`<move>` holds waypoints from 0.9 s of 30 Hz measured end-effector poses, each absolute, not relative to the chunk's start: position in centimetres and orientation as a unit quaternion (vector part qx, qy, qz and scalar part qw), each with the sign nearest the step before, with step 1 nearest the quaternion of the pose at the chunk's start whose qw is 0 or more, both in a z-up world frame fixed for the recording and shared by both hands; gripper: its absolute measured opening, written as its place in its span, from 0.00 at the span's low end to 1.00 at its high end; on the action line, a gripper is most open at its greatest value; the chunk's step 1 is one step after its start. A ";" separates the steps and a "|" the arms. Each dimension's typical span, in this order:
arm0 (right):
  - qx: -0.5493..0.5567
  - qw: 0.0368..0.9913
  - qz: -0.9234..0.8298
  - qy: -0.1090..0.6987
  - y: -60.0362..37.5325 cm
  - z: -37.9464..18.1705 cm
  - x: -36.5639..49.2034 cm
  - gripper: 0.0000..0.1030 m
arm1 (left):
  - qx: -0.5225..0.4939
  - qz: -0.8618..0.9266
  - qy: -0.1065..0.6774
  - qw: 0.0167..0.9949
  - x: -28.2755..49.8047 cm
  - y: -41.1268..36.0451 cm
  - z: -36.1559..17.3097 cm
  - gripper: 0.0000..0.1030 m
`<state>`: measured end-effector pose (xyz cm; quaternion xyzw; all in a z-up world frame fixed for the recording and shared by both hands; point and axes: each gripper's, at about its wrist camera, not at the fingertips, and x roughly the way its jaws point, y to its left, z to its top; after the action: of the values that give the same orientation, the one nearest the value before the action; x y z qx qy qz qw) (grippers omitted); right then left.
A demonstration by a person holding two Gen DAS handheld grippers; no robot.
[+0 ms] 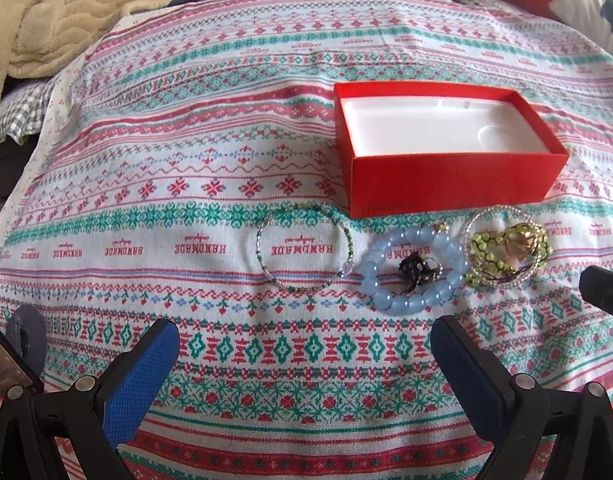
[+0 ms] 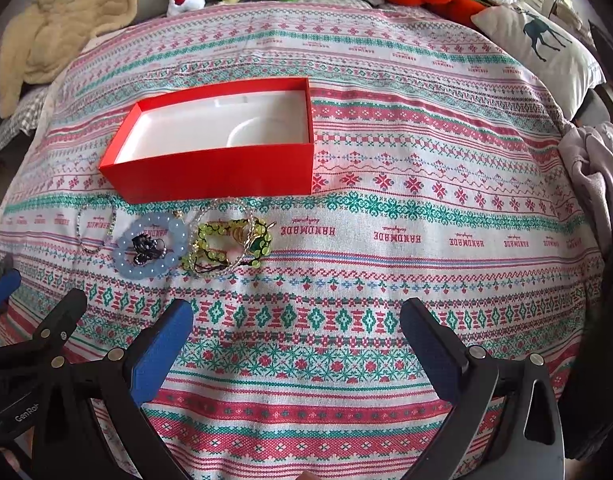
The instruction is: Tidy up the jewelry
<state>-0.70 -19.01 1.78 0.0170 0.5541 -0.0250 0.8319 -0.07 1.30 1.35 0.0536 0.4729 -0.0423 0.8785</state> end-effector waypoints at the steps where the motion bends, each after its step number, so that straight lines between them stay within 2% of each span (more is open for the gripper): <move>1: 0.020 0.834 -0.025 0.551 -19.3 2.0 -0.5 1.00 | 0.056 -0.051 0.472 0.878 0.0 1.2 1.6 1.00; 6: 0.035 0.831 -0.019 0.555 -20.4 2.6 0.8 1.00 | 0.082 -0.087 0.489 0.864 1.6 1.2 2.2 1.00; 11: 0.069 0.809 0.017 0.583 -21.1 1.9 2.6 1.00 | 0.054 -0.116 0.497 0.859 3.5 2.6 2.4 1.00; 16: 0.067 0.802 0.058 0.591 -20.0 1.3 3.4 1.00 | 0.036 -0.129 0.505 0.852 4.7 3.8 0.7 1.00; 20: 0.055 0.818 0.092 0.565 -18.9 0.8 3.3 1.00 | 0.056 -0.158 0.506 0.846 4.8 3.6 -1.0 1.00; 27: -0.009 0.844 0.141 0.517 -16.8 -0.8 3.1 0.93 | 0.062 -0.204 0.506 0.836 6.0 3.7 -3.8 0.89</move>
<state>3.09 -16.83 -0.82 -0.0090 0.5175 0.1412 0.8439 5.96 3.69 -3.78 0.0625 0.5056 -0.2041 0.8359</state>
